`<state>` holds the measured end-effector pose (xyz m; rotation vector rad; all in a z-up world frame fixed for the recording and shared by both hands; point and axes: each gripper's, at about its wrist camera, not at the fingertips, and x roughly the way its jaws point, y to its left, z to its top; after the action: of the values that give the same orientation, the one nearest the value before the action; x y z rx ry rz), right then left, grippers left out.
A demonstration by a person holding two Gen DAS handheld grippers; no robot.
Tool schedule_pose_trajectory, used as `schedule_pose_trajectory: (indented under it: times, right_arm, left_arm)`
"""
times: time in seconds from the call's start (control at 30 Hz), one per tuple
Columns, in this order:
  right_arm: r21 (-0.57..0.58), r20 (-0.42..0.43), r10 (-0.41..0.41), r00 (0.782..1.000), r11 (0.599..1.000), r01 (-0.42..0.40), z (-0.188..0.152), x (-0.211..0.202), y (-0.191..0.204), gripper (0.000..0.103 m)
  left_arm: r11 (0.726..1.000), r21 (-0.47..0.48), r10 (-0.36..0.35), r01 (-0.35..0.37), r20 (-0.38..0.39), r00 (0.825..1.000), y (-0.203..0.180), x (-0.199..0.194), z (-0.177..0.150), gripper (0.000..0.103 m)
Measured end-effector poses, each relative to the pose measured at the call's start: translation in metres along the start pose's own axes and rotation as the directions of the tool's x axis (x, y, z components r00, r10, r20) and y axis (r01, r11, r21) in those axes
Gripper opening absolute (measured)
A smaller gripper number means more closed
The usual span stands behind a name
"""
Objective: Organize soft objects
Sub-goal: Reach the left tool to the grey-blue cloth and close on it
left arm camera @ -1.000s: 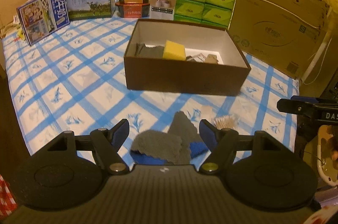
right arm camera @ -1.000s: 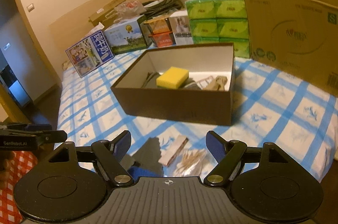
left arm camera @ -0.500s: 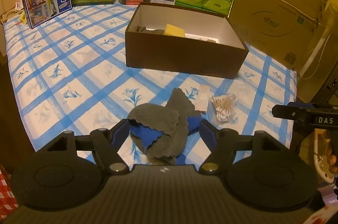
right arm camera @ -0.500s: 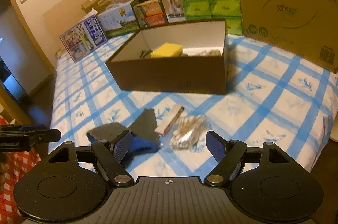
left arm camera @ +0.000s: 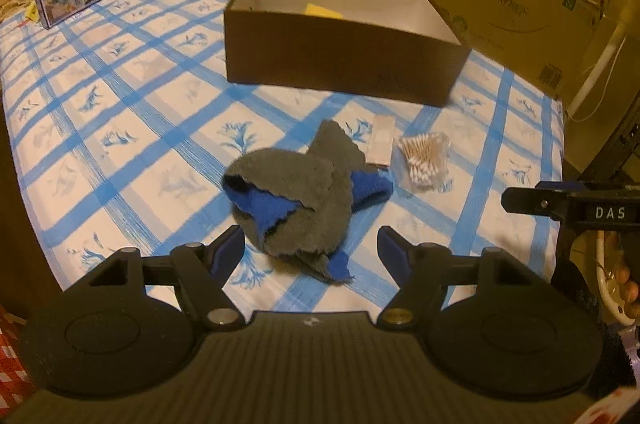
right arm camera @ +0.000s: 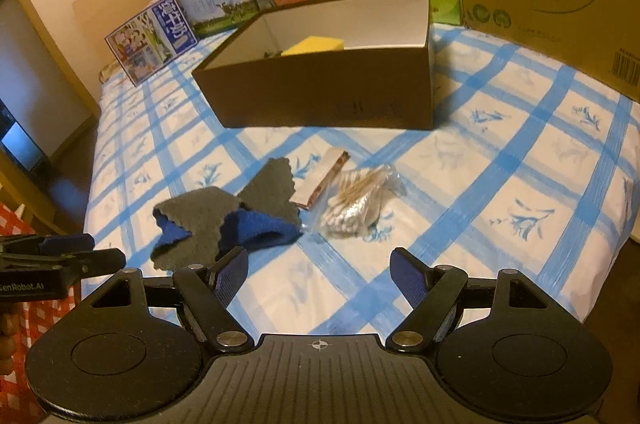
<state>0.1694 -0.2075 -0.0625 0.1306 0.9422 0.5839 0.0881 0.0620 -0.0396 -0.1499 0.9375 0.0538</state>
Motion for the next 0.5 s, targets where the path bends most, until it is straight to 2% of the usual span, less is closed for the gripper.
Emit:
schedule_pose_trajectory:
  times: [0.5]
  right_arm:
    - [0.025, -0.053, -0.017, 0.998, 1.000, 0.019, -0.006, 0.017, -0.007, 0.078]
  left_arm:
    - [1.000, 0.011, -0.010, 0.010, -0.048, 0.999, -0.004, 0.027, -0.004, 0.071]
